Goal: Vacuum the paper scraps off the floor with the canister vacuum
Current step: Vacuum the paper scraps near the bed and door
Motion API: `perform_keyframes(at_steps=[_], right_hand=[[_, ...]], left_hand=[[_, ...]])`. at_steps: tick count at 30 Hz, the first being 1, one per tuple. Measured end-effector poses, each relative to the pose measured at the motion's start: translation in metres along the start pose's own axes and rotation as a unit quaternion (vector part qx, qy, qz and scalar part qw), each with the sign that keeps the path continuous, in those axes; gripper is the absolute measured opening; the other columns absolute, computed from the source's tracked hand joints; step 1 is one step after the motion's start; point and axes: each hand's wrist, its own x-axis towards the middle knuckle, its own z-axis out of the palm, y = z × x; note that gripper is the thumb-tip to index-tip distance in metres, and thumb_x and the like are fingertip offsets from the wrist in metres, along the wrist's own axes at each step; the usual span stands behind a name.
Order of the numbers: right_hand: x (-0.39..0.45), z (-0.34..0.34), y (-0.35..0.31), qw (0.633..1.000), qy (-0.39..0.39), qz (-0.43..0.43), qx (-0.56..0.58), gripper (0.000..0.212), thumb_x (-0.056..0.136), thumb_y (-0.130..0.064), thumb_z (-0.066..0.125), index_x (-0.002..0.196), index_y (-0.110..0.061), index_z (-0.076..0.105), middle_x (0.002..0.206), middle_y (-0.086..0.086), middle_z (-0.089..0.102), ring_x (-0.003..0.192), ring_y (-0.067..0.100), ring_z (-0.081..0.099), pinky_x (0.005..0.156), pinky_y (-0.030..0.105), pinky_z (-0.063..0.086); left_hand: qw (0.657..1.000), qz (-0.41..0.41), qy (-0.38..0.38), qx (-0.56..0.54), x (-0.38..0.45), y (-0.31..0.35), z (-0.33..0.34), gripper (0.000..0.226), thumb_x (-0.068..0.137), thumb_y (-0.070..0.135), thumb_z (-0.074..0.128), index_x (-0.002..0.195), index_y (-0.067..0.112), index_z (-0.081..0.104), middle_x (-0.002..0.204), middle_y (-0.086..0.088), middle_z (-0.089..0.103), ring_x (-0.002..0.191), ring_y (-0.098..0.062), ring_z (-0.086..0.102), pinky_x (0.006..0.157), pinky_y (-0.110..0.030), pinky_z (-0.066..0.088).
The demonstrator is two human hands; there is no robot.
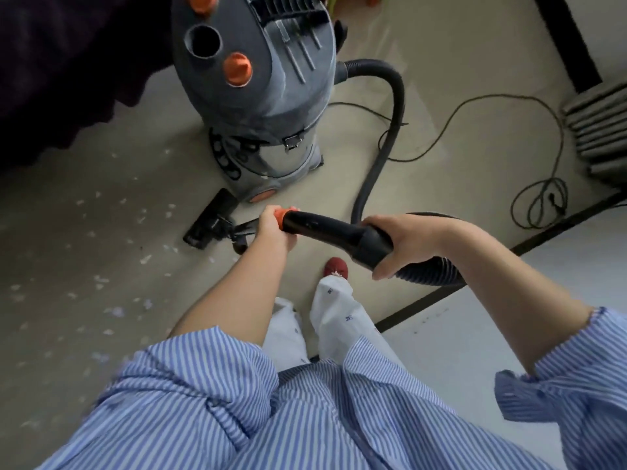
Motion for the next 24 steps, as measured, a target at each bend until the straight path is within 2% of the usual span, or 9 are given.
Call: perform_keyframes(at_steps=[2,5,8,10,12,15,19,22,24], right_hand=[[0.002,-0.005,-0.008,0.999,0.000,-0.014,-0.035,0.059,0.072,-0.024,0.074,0.122,-0.026,0.043,0.101,-0.003,0.057,0.087,0.019,0.055,0.066,0.026,0.044],[0.001,-0.015,-0.028,0.994,0.039,-0.074,-0.068,0.062,0.068,-0.018,0.075,0.121,-0.028,0.044,0.104,-0.001,0.059,0.090,0.020,0.056,0.077,0.033,0.049],[-0.007,-0.020,-0.065,0.985,0.061,-0.131,-0.089,0.061,0.066,-0.017,0.076,0.120,-0.027,0.047,0.096,-0.007,0.059,0.085,0.016,0.055,0.076,0.029,0.047],[-0.012,-0.022,-0.086,0.978,0.074,-0.155,-0.115,0.062,0.067,-0.018,0.076,0.121,-0.027,0.048,0.086,-0.016,0.054,0.080,0.011,0.052,0.072,0.024,0.042],[-0.013,-0.020,-0.109,0.968,0.093,-0.178,-0.153,0.065,0.067,-0.020,0.076,0.124,-0.029,0.046,0.084,-0.019,0.050,0.078,0.009,0.049,0.072,0.021,0.037],[-0.004,-0.015,-0.140,0.953,0.114,-0.204,-0.191,0.073,0.068,-0.023,0.074,0.131,-0.034,0.040,0.095,-0.013,0.053,0.085,0.013,0.050,0.075,0.020,0.037],[0.017,-0.005,-0.174,0.934,0.157,-0.231,-0.221,0.075,0.069,-0.022,0.071,0.135,-0.031,0.036,0.111,-0.001,0.061,0.095,0.022,0.057,0.080,0.028,0.045],[0.033,0.004,-0.197,0.922,0.174,-0.257,-0.231,0.071,0.072,-0.016,0.066,0.135,-0.027,0.036,0.114,0.000,0.060,0.097,0.023,0.057,0.071,0.023,0.037],[0.042,0.002,-0.210,0.917,0.186,-0.258,-0.239,0.066,0.075,-0.014,0.062,0.136,-0.025,0.036,0.117,-0.001,0.059,0.099,0.023,0.057,0.071,0.021,0.036]], left_hand=[[0.999,-0.009,-0.004,-0.035,-0.002,0.005,-0.014,0.024,0.090,0.012,0.046,0.067,0.009,0.041,0.054,-0.004,0.053,0.056,-0.014,0.050,0.052,-0.025,0.046],[0.994,0.005,-0.060,-0.088,-0.010,0.019,-0.031,0.024,0.091,0.014,0.046,0.067,0.011,0.040,0.039,-0.002,0.050,0.057,-0.013,0.047,0.062,-0.023,0.046],[0.988,0.019,-0.096,-0.122,-0.025,0.044,-0.051,0.026,0.093,0.013,0.041,0.067,0.011,0.039,0.048,0.000,0.049,0.053,-0.010,0.047,0.065,-0.021,0.042],[0.981,0.028,-0.109,-0.158,-0.040,0.060,-0.065,0.029,0.094,0.013,0.039,0.065,0.010,0.040,0.044,-0.001,0.050,0.048,-0.009,0.049,0.064,-0.019,0.042],[0.973,0.043,-0.119,-0.192,-0.054,0.076,-0.083,0.028,0.094,0.013,0.039,0.067,0.009,0.041,0.045,-0.002,0.051,0.057,-0.008,0.047,0.066,-0.019,0.043],[0.967,0.072,-0.117,-0.216,-0.071,0.101,-0.109,0.026,0.095,0.016,0.039,0.070,0.009,0.041,0.053,-0.003,0.052,0.062,-0.010,0.046,0.064,-0.021,0.044],[0.958,0.119,-0.070,-0.250,-0.087,0.130,-0.127,0.022,0.095,0.010,0.045,0.073,0.012,0.042,0.071,-0.005,0.049,0.060,-0.014,0.053,0.061,-0.023,0.047],[0.956,0.140,-0.060,-0.252,-0.094,0.151,-0.132,0.030,0.094,0.003,0.039,0.065,0.010,0.039,0.047,-0.004,0.051,0.037,-0.012,0.052,0.052,-0.021,0.045],[0.954,0.142,-0.049,-0.259,-0.095,0.162,-0.133,0.033,0.093,0.001,0.036,0.062,0.010,0.038,0.034,-0.001,0.047,0.045,-0.014,0.048,0.052,-0.021,0.041]])
